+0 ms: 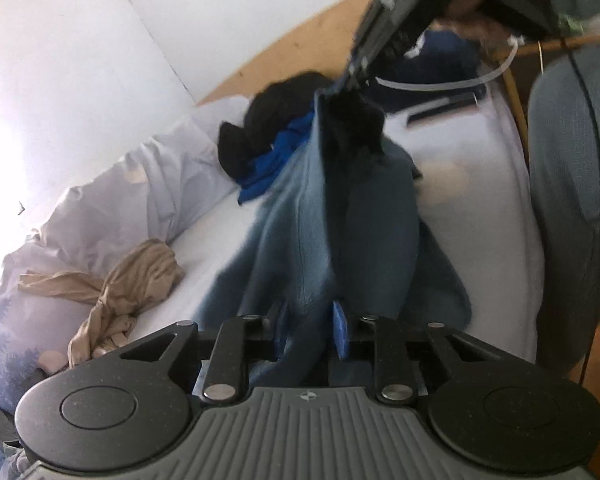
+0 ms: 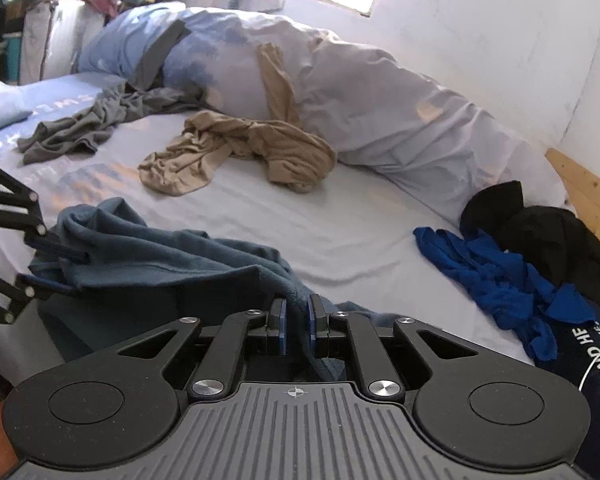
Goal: Fold clothes
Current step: 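Hold the shirt up with both grippers and spread it between them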
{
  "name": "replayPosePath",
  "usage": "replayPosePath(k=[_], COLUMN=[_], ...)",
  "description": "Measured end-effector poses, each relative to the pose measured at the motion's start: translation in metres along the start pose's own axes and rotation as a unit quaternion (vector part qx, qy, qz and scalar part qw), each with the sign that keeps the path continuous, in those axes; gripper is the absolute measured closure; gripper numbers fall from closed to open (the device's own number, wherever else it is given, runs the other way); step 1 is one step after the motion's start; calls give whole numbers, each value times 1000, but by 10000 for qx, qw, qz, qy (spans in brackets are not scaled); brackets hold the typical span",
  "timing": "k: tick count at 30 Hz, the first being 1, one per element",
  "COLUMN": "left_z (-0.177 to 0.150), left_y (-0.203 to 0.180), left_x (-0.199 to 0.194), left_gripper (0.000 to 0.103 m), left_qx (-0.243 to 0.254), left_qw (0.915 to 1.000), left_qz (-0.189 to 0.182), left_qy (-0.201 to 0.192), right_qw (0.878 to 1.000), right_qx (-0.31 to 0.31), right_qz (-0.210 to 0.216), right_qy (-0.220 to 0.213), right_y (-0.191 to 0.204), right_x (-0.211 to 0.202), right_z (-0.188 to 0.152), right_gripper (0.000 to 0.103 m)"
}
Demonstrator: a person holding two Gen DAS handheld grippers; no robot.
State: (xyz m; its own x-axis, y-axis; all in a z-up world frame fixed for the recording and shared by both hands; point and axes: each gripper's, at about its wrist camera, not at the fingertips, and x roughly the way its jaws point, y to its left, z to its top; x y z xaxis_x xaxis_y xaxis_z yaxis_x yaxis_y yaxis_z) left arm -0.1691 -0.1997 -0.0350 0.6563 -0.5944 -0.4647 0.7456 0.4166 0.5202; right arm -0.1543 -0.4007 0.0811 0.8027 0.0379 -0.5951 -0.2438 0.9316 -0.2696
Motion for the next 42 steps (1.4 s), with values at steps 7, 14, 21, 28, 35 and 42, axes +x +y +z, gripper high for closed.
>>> replayPosePath(k=[7,14,21,28,35,42], left_z=[0,3,7,15,68,133], left_y=[5,24,44,65,96,124], left_x=[2,-11,-22,-57,-108,-152], left_gripper=[81,91,91,92,92,92], left_qx=[-53,-659,-1719,-3267,-3459,-3402], left_qw=[9999,9970,9833,9394,9223,9111], left_qz=[18,359,487,830,1307,1747], left_qy=[99,-189,-339,-618,-1123,-1538], right_qw=[10000,9999,9985,9955,9903,9751], right_qx=[-1,88,524,773,404,2], right_qz=[-1,-52,56,69,-328,-705], right_qy=[58,38,-130,-547,-1288,-2101], right_y=[1,7,16,17,5,-10], right_x=[2,-2,-18,-46,-96,-155], right_z=[-5,-12,-25,-18,25,69], right_gripper=[91,91,92,92,93,94])
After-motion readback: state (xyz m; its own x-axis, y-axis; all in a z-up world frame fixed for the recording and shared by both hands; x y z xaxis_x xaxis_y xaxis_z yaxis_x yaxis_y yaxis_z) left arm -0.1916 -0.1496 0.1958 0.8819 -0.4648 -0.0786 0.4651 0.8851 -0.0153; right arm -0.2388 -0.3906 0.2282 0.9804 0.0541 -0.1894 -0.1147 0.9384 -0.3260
